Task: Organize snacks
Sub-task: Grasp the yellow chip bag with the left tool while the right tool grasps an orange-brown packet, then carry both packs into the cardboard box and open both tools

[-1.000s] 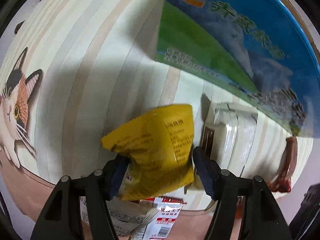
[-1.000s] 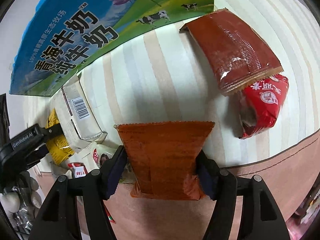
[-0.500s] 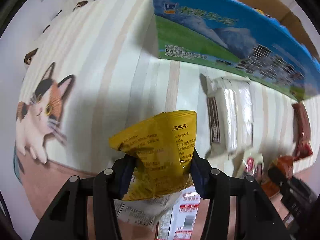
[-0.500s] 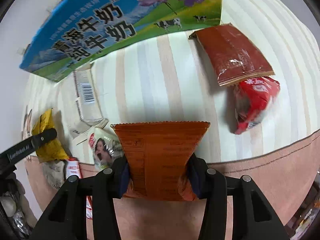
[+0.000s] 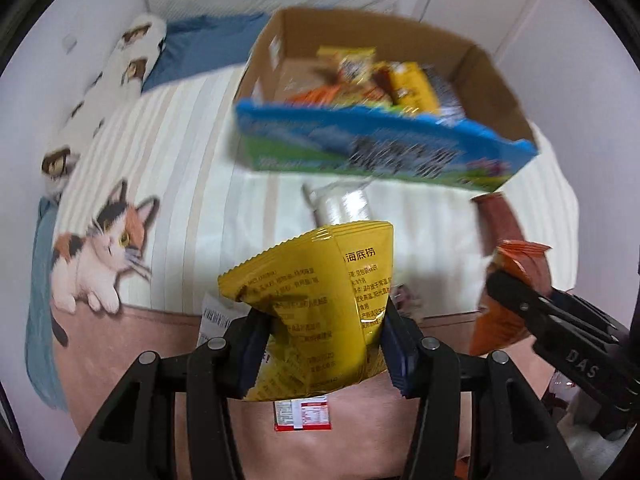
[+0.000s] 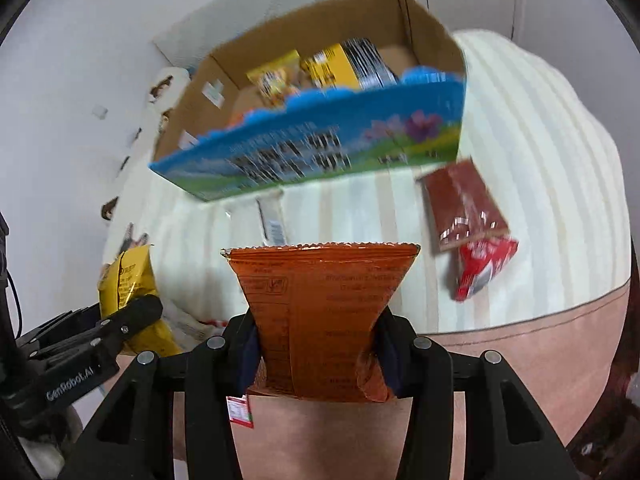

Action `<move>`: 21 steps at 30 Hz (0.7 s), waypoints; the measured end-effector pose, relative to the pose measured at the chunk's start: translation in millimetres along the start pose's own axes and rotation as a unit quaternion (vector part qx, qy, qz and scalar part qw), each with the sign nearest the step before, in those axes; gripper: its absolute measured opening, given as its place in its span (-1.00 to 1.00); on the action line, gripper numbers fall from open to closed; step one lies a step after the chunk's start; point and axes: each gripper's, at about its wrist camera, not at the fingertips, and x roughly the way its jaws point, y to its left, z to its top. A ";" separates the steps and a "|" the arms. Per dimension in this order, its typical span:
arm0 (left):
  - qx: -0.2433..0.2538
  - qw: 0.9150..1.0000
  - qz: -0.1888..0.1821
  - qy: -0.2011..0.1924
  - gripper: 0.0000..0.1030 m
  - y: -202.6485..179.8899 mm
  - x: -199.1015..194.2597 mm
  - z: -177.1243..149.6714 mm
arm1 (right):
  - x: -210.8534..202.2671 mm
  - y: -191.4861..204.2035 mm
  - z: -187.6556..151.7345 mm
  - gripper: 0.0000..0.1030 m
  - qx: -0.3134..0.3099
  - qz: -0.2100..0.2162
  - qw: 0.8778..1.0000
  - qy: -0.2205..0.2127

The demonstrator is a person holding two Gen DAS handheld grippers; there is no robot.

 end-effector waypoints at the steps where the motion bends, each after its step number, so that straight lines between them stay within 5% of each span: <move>1: 0.002 1.000 -0.005 -0.008 -0.07 -6.0 -3.0 6.7 | -7.8 1.7 1.5 -0.01 -0.001 0.005 1.000 -0.006; 14: 0.023 0.996 -0.055 -0.064 -0.07 -38.0 -48.5 93.8 | -80.2 0.4 91.1 -0.01 -0.010 0.044 0.996 -0.075; 21: 0.039 0.998 -0.041 -0.035 -0.06 -44.2 -16.7 180.3 | -76.1 -8.6 174.0 -0.01 -0.009 0.022 0.996 -0.082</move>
